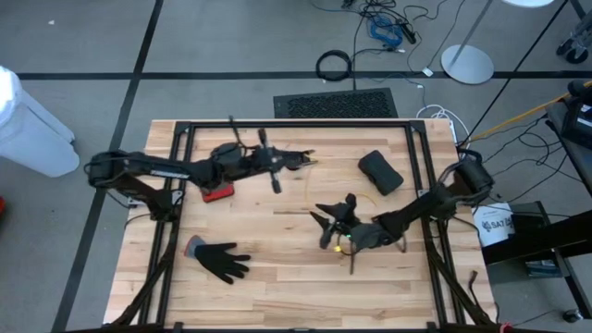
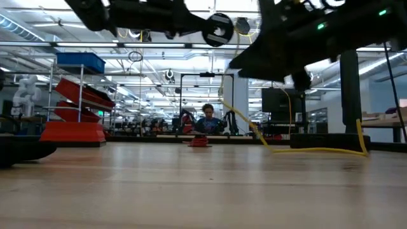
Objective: Coil cords
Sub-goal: Coil the yellow wire into the spool
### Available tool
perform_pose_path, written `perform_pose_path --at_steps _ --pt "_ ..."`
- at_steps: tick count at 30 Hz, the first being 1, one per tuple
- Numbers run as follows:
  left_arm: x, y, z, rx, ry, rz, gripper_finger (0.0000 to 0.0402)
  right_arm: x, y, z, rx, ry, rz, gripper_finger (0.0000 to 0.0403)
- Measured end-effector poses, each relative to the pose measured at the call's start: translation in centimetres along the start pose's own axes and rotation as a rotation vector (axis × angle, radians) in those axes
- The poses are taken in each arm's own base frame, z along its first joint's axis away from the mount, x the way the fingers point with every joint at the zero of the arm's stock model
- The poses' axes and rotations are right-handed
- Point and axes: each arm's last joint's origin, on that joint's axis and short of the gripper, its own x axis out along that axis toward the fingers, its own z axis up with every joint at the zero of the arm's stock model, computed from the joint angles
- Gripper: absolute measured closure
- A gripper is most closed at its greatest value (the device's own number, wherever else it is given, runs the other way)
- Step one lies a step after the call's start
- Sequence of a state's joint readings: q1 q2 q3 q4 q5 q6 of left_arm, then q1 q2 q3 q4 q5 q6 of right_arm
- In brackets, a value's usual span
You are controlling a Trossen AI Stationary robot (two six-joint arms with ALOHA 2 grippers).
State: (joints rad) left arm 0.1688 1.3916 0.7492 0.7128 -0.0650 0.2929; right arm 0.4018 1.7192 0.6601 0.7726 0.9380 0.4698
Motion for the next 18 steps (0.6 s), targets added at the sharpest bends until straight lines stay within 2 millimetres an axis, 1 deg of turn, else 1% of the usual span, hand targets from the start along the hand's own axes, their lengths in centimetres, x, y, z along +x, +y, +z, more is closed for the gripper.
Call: perform_pose_path --at_steps 4,7,9,11,13,16,18 --pt "-2.0 0.0 -0.2 -0.016 0.059 0.0 0.0401 2.0 1.2 -0.7 -0.106 0.001 -0.026 0.0273" --pt "-3.6 -0.3 -0.8 -0.014 0.114 -0.006 0.0401 3.2 2.1 -0.7 -0.201 -0.006 -0.033 0.0273" --pt "-4.8 -0.6 -1.1 -0.012 0.129 -0.006 0.0401 3.8 2.8 -0.2 -0.189 -0.021 -0.035 0.0273" --pt "-5.7 -0.8 -1.2 -0.02 0.124 -0.006 0.0401 4.0 3.5 0.6 -0.135 -0.041 -0.026 0.0273" --pt "-6.7 -1.0 -1.5 -0.039 0.125 -0.016 0.0401 4.2 4.0 1.1 -0.127 -0.046 -0.001 0.0273" --pt "-8.0 -1.4 -1.2 -0.043 0.094 -0.037 0.0401 4.7 4.1 1.3 -0.158 -0.017 0.096 0.0273" --pt "-8.5 -1.6 -0.7 -0.047 0.064 -0.047 0.0401 5.3 3.7 1.4 -0.131 0.004 0.119 0.0273"
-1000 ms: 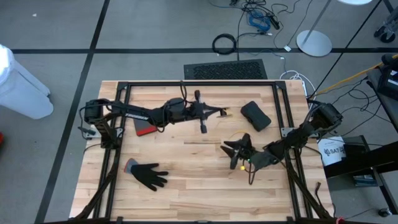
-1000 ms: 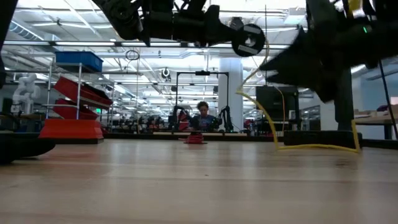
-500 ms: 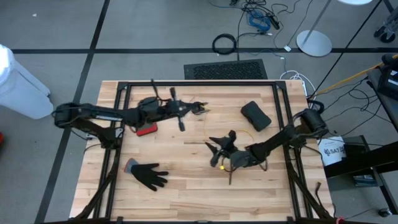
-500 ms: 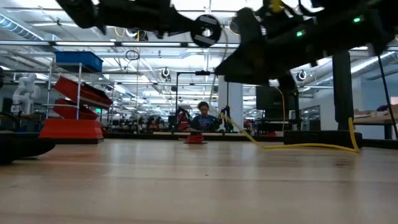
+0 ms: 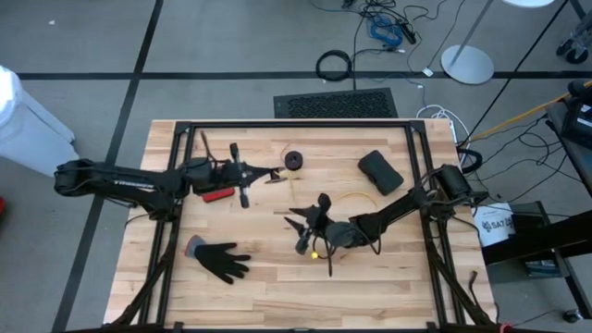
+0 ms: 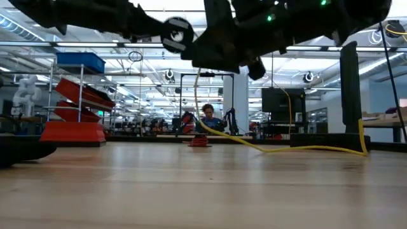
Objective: Coil cords
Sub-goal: Coil the yellow wire into the spool
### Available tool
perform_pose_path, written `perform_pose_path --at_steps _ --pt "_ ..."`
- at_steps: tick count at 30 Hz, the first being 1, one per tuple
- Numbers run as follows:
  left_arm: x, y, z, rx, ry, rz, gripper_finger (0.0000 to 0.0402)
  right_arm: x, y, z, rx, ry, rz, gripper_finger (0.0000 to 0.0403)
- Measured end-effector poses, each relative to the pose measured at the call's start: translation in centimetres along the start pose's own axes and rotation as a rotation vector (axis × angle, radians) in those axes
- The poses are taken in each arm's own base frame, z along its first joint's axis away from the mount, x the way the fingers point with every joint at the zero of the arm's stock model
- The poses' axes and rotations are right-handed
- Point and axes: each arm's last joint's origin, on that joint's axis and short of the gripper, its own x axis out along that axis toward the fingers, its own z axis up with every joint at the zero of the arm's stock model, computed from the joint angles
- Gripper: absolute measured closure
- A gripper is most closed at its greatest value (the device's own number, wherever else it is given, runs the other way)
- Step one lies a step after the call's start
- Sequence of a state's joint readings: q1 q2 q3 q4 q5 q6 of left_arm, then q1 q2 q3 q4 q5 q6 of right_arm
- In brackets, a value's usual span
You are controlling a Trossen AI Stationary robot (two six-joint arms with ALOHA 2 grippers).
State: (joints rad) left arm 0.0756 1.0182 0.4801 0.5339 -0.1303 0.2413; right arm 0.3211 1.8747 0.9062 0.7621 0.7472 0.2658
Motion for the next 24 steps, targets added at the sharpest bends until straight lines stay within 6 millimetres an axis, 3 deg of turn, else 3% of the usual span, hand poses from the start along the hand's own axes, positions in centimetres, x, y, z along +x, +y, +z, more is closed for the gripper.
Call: perform_pose_path --at_steps 6,14,24 --pt "-0.3 -1.6 0.5 0.024 -0.034 -0.071 0.0401 1.5 -1.2 -1.7 0.038 0.036 -0.041 0.0282" --pt "-0.6 -2.9 0.4 0.084 0.001 -0.067 0.0401 1.1 -1.4 -2.2 -0.129 0.035 -0.21 0.0307" --pt "-1.0 -3.9 1.4 0.065 -0.081 -0.105 0.0401 1.9 -2.8 -2.6 -0.13 0.079 -0.268 0.0316"
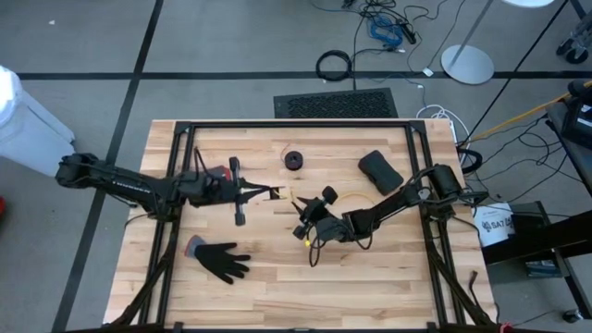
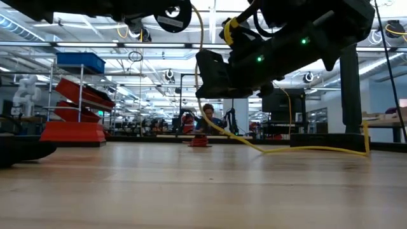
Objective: Coil cords
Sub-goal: Coil the yellow wire into the spool
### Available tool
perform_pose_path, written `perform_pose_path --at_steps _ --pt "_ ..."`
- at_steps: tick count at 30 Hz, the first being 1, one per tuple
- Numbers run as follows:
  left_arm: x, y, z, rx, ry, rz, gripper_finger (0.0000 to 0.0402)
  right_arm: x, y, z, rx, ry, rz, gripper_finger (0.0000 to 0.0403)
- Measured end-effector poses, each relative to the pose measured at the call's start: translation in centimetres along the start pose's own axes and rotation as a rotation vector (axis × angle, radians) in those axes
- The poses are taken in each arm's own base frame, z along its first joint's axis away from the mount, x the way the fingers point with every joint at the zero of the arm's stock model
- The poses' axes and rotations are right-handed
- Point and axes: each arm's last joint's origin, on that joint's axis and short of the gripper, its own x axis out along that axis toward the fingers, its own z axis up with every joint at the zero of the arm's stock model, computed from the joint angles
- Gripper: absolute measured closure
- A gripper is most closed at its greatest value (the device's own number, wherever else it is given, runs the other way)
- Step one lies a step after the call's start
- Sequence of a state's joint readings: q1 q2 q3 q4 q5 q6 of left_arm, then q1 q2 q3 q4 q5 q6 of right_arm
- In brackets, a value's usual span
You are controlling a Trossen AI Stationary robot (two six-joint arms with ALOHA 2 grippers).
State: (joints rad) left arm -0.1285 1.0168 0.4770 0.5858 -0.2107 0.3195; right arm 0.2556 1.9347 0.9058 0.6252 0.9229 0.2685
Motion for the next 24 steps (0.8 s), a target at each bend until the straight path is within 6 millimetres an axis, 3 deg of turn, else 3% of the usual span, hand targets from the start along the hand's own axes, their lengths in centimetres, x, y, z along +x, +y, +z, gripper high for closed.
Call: perform_pose_path --at_steps 19,24 --pt "-0.1 -0.42 0.34 -0.015 -0.023 -0.011 0.0401 1.13 -0.73 0.41 0.039 0.001 0.028 0.0317" --pt "0.03 -0.44 0.38 -0.034 -0.034 -0.008 0.0402 1.18 -0.76 0.51 0.047 -0.006 0.028 0.035"
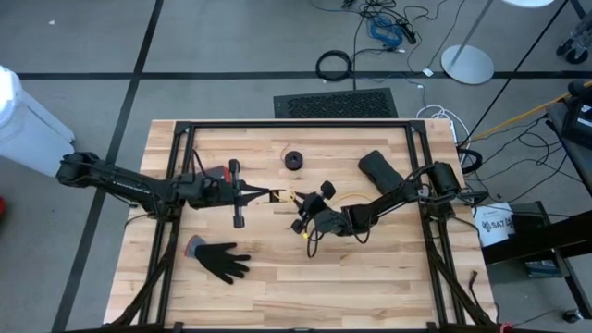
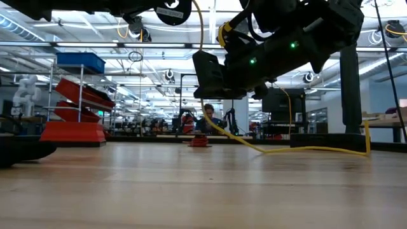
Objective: Coil cords
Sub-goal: Coil the yellow wire into the spool
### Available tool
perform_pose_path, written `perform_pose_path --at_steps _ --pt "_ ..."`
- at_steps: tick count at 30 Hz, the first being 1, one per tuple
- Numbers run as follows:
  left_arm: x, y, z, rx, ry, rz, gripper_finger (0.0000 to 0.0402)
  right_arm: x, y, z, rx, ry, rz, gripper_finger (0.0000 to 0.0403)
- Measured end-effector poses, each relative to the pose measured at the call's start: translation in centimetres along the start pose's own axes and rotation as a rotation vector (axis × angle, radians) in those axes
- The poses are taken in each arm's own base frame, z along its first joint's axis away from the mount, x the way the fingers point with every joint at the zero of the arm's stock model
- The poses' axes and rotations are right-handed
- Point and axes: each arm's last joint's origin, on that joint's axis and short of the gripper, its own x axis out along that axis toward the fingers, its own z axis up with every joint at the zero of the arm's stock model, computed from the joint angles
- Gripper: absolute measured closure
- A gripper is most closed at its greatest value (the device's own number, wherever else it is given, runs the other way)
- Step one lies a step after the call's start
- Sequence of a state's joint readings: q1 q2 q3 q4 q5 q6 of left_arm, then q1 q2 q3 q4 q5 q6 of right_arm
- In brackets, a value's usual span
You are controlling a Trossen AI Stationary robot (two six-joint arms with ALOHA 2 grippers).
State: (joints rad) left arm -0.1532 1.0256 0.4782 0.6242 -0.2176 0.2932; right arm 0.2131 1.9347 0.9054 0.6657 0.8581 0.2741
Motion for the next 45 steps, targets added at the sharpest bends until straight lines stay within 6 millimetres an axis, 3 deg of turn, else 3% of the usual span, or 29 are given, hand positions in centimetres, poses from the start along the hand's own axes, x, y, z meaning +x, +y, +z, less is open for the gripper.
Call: perform_pose_path --at_steps 4,23,32,45 --pt "0.5 -0.2 -0.4 0.0 0.01 0.018 0.0401 0.0 0.0 0.2 0.01 -0.014 0.003 0.0395" --pt "5.2 -2.2 -5.7 -0.074 -0.076 0.271 0.0402 0.3 0.1 0.8 0.174 -0.043 0.06 0.0402" --pt "6.9 -2.7 -7.5 0.023 -0.007 0.315 0.0402 0.5 0.7 1.9 0.188 -0.059 0.127 0.0402" --pt "6.9 -2.7 -8.2 0.311 0.129 0.403 0.0402 -1.0 2.5 2.1 0.196 -0.054 0.2 0.0403"
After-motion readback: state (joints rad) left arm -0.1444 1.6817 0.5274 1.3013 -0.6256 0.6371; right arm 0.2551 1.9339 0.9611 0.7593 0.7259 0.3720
